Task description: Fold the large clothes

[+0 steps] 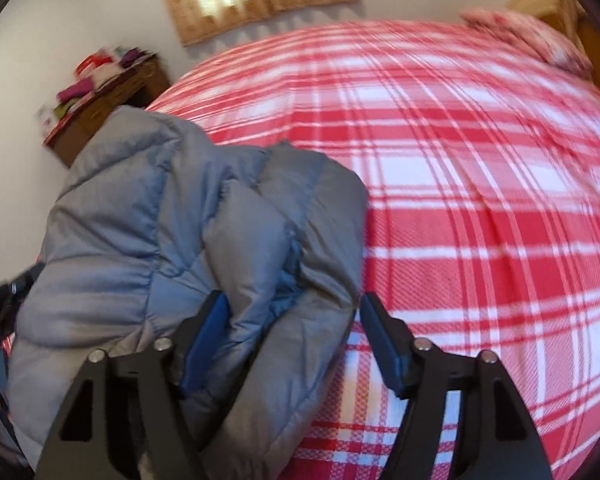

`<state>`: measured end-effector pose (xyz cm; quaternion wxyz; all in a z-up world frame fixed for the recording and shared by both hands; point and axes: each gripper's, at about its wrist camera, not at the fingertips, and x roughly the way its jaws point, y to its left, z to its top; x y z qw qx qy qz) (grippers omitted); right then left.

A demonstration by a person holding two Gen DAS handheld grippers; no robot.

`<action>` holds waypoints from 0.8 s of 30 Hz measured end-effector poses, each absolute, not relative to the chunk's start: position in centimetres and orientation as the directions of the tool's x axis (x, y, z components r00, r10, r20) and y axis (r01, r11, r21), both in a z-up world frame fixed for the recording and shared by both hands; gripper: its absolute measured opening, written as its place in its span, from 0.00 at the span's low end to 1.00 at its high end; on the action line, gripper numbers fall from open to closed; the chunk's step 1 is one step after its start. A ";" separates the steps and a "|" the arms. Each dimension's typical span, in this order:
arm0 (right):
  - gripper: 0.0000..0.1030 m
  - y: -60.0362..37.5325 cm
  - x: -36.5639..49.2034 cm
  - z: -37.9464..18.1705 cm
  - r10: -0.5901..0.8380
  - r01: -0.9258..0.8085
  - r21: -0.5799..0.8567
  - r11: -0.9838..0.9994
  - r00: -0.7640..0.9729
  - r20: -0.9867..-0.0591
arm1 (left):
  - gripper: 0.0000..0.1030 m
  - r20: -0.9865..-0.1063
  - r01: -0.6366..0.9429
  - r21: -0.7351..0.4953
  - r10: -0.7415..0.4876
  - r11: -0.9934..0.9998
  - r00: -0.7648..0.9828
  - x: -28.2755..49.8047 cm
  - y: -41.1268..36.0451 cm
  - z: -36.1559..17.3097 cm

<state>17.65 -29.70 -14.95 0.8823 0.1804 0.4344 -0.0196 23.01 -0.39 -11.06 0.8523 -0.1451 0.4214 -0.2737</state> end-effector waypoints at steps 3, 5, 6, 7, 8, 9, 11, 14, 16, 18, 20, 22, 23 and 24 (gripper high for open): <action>0.60 -30.5 17.5 -15.9 0.227 0.179 0.421 0.889 0.626 -0.746 | 0.69 -0.657 0.347 -0.440 -0.560 0.828 0.504 22.8 -1.0 -11.1; 0.49 -29.8 17.8 -15.7 0.237 0.141 0.406 0.903 0.624 -0.744 | 0.69 -0.687 0.359 -0.379 -0.519 0.853 0.508 22.9 -1.6 -11.3; 0.47 -29.6 17.9 -15.8 0.241 0.127 0.400 0.908 0.622 -0.745 | 0.69 -0.703 0.362 -0.345 -0.494 0.866 0.512 23.0 -2.2 -11.3; 0.43 -29.4 18.1 -15.8 0.244 0.114 0.393 0.913 0.620 -0.746 | 0.69 -0.718 0.362 -0.317 -0.471 0.877 0.512 23.0 -2.7 -11.4; 0.41 -29.4 18.1 -15.9 0.248 0.106 0.392 0.914 0.619 -0.745 | 0.69 -0.725 0.362 -0.307 -0.463 0.880 0.511 23.2 -2.3 -11.5; 0.41 -29.5 18.2 -16.0 0.254 0.101 0.396 0.913 0.619 -0.743 | 0.69 -0.733 0.363 -0.293 -0.451 0.885 0.509 23.2 -2.4 -11.5; 0.40 -29.7 18.3 -16.2 0.267 0.094 0.407 0.909 0.618 -0.740 | 0.71 -0.743 0.359 -0.278 -0.436 0.891 0.508 23.3 -2.5 -11.8; 0.39 -29.1 18.4 -16.1 0.249 0.079 0.373 0.925 0.614 -0.749 | 0.71 -0.750 0.358 -0.258 -0.419 0.898 0.512 23.1 -2.7 -12.1; 0.38 -28.5 18.7 -16.1 0.232 0.066 0.341 0.938 0.611 -0.757 | 0.71 -0.751 0.355 -0.251 -0.413 0.900 0.515 23.2 -2.8 -12.3; 0.38 -28.2 18.8 -16.0 0.223 0.056 0.322 0.945 0.611 -0.760 | 0.71 -0.752 0.352 -0.248 -0.409 0.902 0.517 23.5 -2.8 -12.4; 0.27 -27.4 19.0 -15.8 0.248 0.010 0.322 0.947 0.617 -0.747 | 0.71 -0.752 0.350 -0.243 -0.404 0.905 0.522 23.5 -2.8 -12.4; 0.26 -27.0 19.4 -15.8 0.316 -0.020 0.388 0.922 0.619 -0.719 | 0.71 -0.750 0.350 -0.235 -0.398 0.907 0.528 23.3 -2.8 -12.3; 0.26 -26.8 19.6 -15.7 0.340 -0.039 0.405 0.913 0.621 -0.706 | 0.71 -0.748 0.347 -0.240 -0.401 0.907 0.529 23.3 -2.6 -12.3; 0.25 -26.7 19.7 -15.6 0.363 -0.062 0.420 0.905 0.626 -0.690 | 0.71 -0.745 0.342 -0.251 -0.406 0.906 0.529 23.5 -2.3 -12.4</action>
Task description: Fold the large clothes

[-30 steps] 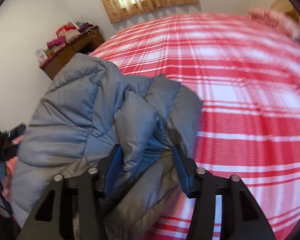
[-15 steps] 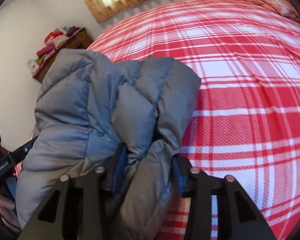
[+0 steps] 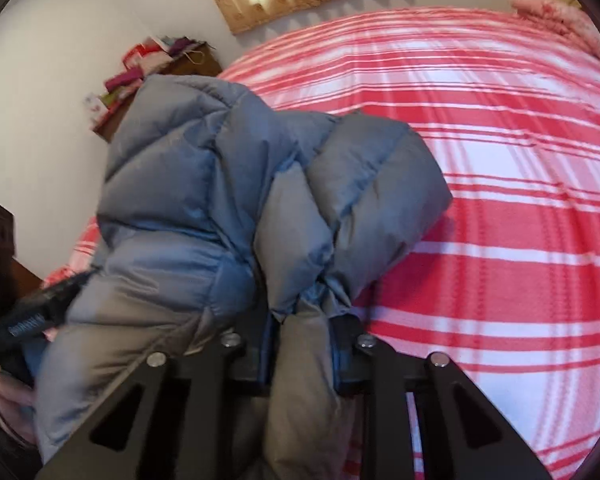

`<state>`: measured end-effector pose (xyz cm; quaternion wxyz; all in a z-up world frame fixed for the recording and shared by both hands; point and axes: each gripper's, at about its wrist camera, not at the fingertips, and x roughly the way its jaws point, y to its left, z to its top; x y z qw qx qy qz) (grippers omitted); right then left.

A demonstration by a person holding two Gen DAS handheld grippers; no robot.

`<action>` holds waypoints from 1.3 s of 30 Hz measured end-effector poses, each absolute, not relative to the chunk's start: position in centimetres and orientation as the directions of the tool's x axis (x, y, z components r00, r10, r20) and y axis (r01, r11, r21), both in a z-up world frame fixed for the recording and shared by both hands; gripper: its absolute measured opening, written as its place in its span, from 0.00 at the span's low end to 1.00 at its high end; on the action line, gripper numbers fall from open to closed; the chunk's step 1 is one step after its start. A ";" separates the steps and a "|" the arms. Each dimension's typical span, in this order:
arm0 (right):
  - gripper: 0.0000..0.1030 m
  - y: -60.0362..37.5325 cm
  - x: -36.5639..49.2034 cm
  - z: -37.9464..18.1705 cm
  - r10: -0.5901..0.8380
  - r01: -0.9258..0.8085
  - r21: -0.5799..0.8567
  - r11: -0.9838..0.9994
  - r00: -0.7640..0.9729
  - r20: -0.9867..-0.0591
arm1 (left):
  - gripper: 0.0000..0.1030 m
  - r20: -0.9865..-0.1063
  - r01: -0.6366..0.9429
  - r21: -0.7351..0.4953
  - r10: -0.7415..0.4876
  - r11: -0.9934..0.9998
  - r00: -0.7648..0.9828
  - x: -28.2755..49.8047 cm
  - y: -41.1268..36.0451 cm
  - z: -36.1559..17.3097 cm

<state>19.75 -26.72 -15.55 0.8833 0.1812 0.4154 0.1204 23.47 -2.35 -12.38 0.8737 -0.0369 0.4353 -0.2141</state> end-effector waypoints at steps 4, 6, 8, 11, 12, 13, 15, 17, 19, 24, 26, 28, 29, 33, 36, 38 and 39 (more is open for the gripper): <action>0.22 -26.8 21.1 -16.6 0.486 -0.094 0.561 0.823 0.629 -0.607 | 0.71 -0.736 0.316 -0.292 -0.423 0.903 0.528 23.8 -1.5 -12.6; 0.21 -27.6 22.0 -18.3 0.536 -0.063 0.641 0.765 0.615 -0.579 | 0.71 -0.739 0.310 -0.290 -0.417 0.906 0.528 23.9 -1.6 -12.5; 0.15 -28.9 22.2 -19.7 0.594 -0.042 0.729 0.683 0.614 -0.520 | 0.71 -0.738 0.316 -0.305 -0.433 0.898 0.518 24.0 -1.5 -12.2; 0.13 -29.7 21.9 -20.2 0.615 -0.067 0.739 0.671 0.606 -0.504 | 0.71 -0.697 0.322 -0.350 -0.474 0.880 0.538 24.3 -0.6 -11.0; 0.13 -29.7 21.9 -20.1 0.613 -0.067 0.734 0.676 0.605 -0.508 | 0.71 -0.688 0.326 -0.349 -0.477 0.878 0.547 24.6 -0.6 -10.5; 0.13 -29.7 21.9 -20.1 0.609 -0.066 0.731 0.679 0.606 -0.511 | 0.71 -0.685 0.330 -0.344 -0.475 0.879 0.552 24.8 -0.7 -10.2; 0.13 -29.7 21.9 -20.2 0.607 -0.069 0.730 0.680 0.612 -0.508 | 0.71 -0.671 0.351 -0.325 -0.476 0.878 0.569 25.1 -1.2 -9.5; 0.13 -29.5 21.9 -20.1 0.610 -0.074 0.731 0.678 0.612 -0.503 | 0.71 -0.677 0.368 -0.284 -0.457 0.886 0.577 25.5 -2.1 -9.3; 0.13 -29.3 21.8 -20.1 0.612 -0.074 0.731 0.678 0.609 -0.505 | 0.71 -0.715 0.375 -0.237 -0.422 0.896 0.557 26.4 -3.5 -10.0; 0.12 -29.3 21.3 -20.2 0.614 -0.079 0.735 0.674 0.613 -0.497 | 0.72 -0.764 0.372 -0.169 -0.360 0.912 0.535 27.7 -5.7 -12.2; 0.12 -29.3 21.4 -20.1 0.610 -0.079 0.731 0.678 0.616 -0.498 | 0.74 -0.768 0.366 -0.168 -0.354 0.915 0.534 28.0 -5.8 -12.9; 0.12 -29.5 21.3 -20.1 0.607 -0.081 0.728 0.681 0.618 -0.500 | 0.75 -0.761 0.353 -0.183 -0.359 0.918 0.540 28.2 -5.6 -13.7; 0.12 -29.3 21.3 -20.0 0.604 -0.081 0.725 0.684 0.619 -0.502 | 0.76 -0.756 0.348 -0.179 -0.355 0.920 0.550 28.0 -5.6 -14.0; 0.12 -29.1 21.1 -20.0 0.595 -0.075 0.716 0.694 0.620 -0.512 | 0.77 -0.742 0.345 -0.147 -0.334 0.927 0.581 27.9 -5.9 -14.8; 0.12 -28.6 21.1 -19.7 0.585 -0.063 0.711 0.700 0.621 -0.522 | 0.78 -0.742 0.341 -0.151 -0.334 0.928 0.582 28.1 -5.7 -15.0; 0.12 -28.2 21.2 -19.6 0.582 -0.045 0.716 0.696 0.620 -0.526 | 0.79 -0.739 0.335 -0.142 -0.325 0.931 0.590 27.8 -5.6 -14.8; 0.12 -28.2 21.2 -19.4 0.577 -0.032 0.717 0.696 0.618 -0.533 | 0.79 -0.741 0.336 -0.141 -0.324 0.931 0.588 27.7 -5.6 -14.7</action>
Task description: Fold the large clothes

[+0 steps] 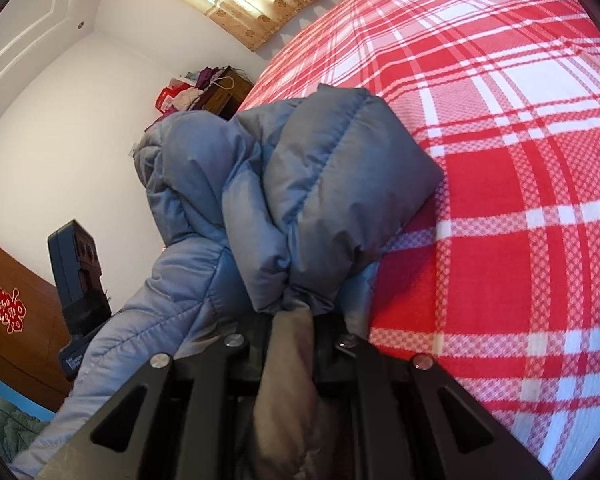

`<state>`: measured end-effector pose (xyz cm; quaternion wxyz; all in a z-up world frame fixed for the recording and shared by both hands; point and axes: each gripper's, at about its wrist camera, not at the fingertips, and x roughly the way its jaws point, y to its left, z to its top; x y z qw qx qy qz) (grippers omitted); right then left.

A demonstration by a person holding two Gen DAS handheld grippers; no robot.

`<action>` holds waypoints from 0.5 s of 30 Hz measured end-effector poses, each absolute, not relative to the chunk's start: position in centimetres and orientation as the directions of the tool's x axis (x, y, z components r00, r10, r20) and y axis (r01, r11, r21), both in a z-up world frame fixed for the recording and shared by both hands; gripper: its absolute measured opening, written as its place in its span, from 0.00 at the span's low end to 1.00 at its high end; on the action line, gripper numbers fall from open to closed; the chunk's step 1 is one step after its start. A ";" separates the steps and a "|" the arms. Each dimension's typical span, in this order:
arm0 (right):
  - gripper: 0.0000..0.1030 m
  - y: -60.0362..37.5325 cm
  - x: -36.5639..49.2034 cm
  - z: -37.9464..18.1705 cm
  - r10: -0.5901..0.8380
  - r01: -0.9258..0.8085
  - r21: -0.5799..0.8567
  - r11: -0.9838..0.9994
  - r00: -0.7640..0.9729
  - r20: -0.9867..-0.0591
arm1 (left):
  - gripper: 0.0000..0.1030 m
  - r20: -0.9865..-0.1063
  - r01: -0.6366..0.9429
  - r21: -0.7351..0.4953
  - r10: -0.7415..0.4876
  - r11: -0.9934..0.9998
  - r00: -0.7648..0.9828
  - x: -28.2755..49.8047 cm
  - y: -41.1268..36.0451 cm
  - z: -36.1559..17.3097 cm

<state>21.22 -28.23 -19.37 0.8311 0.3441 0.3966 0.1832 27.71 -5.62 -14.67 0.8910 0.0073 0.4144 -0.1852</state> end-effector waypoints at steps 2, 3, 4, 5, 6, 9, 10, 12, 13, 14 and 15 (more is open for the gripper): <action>0.14 -28.1 21.2 -18.8 0.556 -0.013 0.697 0.717 0.615 -0.560 | 0.79 -0.757 0.351 -0.136 -0.325 0.927 0.567 27.5 -5.3 -14.1; 0.15 -27.9 21.1 -18.5 0.543 -0.009 0.683 0.730 0.614 -0.573 | 0.79 -0.762 0.358 -0.131 -0.325 0.924 0.560 27.4 -5.2 -13.8; 0.17 -27.7 21.0 -17.9 0.519 -0.005 0.655 0.756 0.614 -0.595 | 0.78 -0.768 0.366 -0.123 -0.322 0.922 0.553 27.2 -4.9 -13.5; 0.20 -27.5 20.9 -17.5 0.499 -0.002 0.631 0.776 0.615 -0.611 | 0.78 -0.774 0.373 -0.114 -0.318 0.921 0.548 26.9 -4.5 -13.0; 0.22 -27.3 20.8 -17.1 0.474 0.000 0.602 0.799 0.615 -0.630 | 0.78 -0.778 0.380 -0.105 -0.314 0.919 0.544 26.4 -4.1 -12.4; 0.39 -26.9 20.5 -16.2 0.387 0.032 0.513 0.858 0.617 -0.686 | 0.78 -0.768 0.397 -0.105 -0.328 0.912 0.550 24.9 -2.4 -10.7; 0.53 -26.9 20.4 -16.2 0.365 0.043 0.492 0.870 0.616 -0.698 | 0.78 -0.762 0.401 -0.124 -0.346 0.908 0.548 24.5 -1.7 -10.3; 0.53 -27.1 20.3 -16.2 0.378 0.039 0.504 0.863 0.611 -0.695 | 0.78 -0.740 0.405 -0.187 -0.399 0.895 0.541 24.1 0.1 -9.7; 0.53 -27.3 20.3 -16.3 0.387 0.041 0.515 0.856 0.609 -0.692 | 0.78 -0.722 0.393 -0.237 -0.432 0.888 0.540 23.8 1.2 -9.4; 0.53 -27.4 20.2 -16.4 0.397 0.041 0.526 0.849 0.606 -0.689 | 0.78 -0.709 0.381 -0.280 -0.457 0.881 0.536 23.8 2.0 -9.4; 0.54 -27.6 20.2 -16.5 0.410 0.040 0.539 0.841 0.604 -0.684 | 0.78 -0.695 0.363 -0.343 -0.494 0.866 0.523 23.7 2.7 -9.8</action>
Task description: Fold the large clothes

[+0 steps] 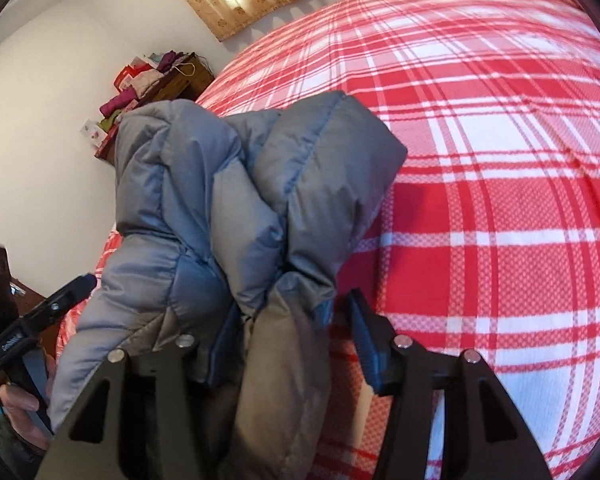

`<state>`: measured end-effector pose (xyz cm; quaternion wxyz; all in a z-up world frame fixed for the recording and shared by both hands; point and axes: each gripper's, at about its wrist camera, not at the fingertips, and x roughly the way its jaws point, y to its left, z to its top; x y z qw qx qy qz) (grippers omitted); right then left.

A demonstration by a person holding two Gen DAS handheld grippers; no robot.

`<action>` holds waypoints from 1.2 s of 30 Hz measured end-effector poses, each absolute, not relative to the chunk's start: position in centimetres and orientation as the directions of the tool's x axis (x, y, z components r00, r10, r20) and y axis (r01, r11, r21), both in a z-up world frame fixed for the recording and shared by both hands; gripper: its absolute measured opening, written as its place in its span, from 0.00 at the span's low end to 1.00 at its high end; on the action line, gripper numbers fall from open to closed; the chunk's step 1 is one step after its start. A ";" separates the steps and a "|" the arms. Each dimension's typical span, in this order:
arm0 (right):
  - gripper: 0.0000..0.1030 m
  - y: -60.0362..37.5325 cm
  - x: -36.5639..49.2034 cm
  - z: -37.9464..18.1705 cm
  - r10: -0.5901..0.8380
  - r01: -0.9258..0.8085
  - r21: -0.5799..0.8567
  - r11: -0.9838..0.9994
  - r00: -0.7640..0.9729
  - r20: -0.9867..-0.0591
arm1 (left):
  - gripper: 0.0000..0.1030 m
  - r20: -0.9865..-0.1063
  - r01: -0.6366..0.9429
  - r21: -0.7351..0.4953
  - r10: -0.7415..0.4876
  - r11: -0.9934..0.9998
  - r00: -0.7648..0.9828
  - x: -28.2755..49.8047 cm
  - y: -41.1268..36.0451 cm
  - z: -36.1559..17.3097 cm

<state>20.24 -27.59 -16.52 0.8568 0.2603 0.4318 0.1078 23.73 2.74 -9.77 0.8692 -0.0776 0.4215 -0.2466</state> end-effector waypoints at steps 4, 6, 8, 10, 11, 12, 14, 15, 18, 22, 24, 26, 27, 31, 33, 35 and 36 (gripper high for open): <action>0.56 -28.4 20.4 -17.2 0.454 0.030 0.584 0.811 0.598 -0.660 | 0.78 -0.730 0.322 -0.442 -0.544 0.837 0.414 24.6 2.3 -12.9; 0.57 -28.6 20.3 -17.4 0.476 0.012 0.595 0.803 0.589 -0.653 | 0.78 -0.696 0.322 -0.509 -0.602 0.798 0.391 24.5 1.8 -13.9; 0.60 -28.7 20.2 -17.6 0.509 -0.014 0.611 0.791 0.570 -0.645 | 0.82 -0.686 0.317 -0.526 -0.614 0.789 0.391 24.7 1.3 -14.5; 0.60 -28.9 20.5 -17.9 0.543 -0.038 0.631 0.774 0.551 -0.633 | 0.86 -0.683 0.330 -0.536 -0.628 0.777 0.373 24.8 0.9 -14.8; 0.60 -29.0 20.7 -18.1 0.557 -0.049 0.640 0.767 0.545 -0.626 | 0.88 -0.681 0.332 -0.541 -0.634 0.773 0.366 25.0 0.8 -14.9; 0.60 -28.9 20.7 -18.2 0.565 -0.054 0.644 0.763 0.541 -0.623 | 0.89 -0.677 0.335 -0.551 -0.644 0.764 0.356 25.0 0.6 -15.0; 0.63 -28.5 20.9 -18.2 0.565 -0.058 0.642 0.765 0.540 -0.624 | 0.90 -0.682 0.340 -0.548 -0.644 0.764 0.347 25.3 0.0 -15.3; 0.63 -28.1 21.1 -18.0 0.559 -0.061 0.634 0.771 0.541 -0.628 | 0.90 -0.687 0.343 -0.542 -0.640 0.767 0.345 25.5 0.0 -15.3; 0.64 -27.2 21.4 -18.2 0.548 -0.055 0.629 0.775 0.555 -0.626 | 0.90 -0.709 0.361 -0.503 -0.613 0.786 0.348 25.5 -1.0 -14.9; 0.64 -26.7 21.0 -18.1 0.561 -0.075 0.627 0.775 0.539 -0.629 | 0.91 -0.713 0.371 -0.487 -0.605 0.790 0.353 25.3 -1.5 -15.0; 0.64 -26.3 21.0 -17.8 0.580 -0.097 0.629 0.772 0.513 -0.633 | 0.91 -0.713 0.396 -0.477 -0.608 0.785 0.348 25.2 -1.5 -14.9; 0.61 -26.7 20.9 -17.7 0.578 -0.102 0.617 0.780 0.496 -0.648 | 0.91 -0.712 0.412 -0.475 -0.615 0.777 0.340 25.3 -1.5 -15.1; 0.60 -27.0 21.2 -17.8 0.576 -0.094 0.620 0.779 0.498 -0.649 | 0.91 -0.712 0.414 -0.478 -0.618 0.775 0.334 25.5 -1.6 -15.1; 0.60 -27.2 21.2 -18.3 0.560 -0.040 0.653 0.756 0.556 -0.614 | 0.91 -0.710 0.409 -0.482 -0.619 0.775 0.335 25.7 -1.2 -15.2; 0.65 -26.3 21.1 -18.1 0.531 -0.046 0.623 0.781 0.573 -0.624 | 0.91 -0.712 0.412 -0.472 -0.612 0.780 0.344 25.9 -1.4 -15.3; 0.65 -26.0 20.7 -18.0 0.531 -0.052 0.618 0.785 0.570 -0.626 | 0.91 -0.711 0.415 -0.464 -0.608 0.783 0.352 26.0 -1.6 -15.4; 0.65 -26.0 20.3 -18.0 0.534 -0.054 0.620 0.783 0.570 -0.625 | 0.91 -0.708 0.418 -0.463 -0.610 0.781 0.356 25.9 -1.6 -15.4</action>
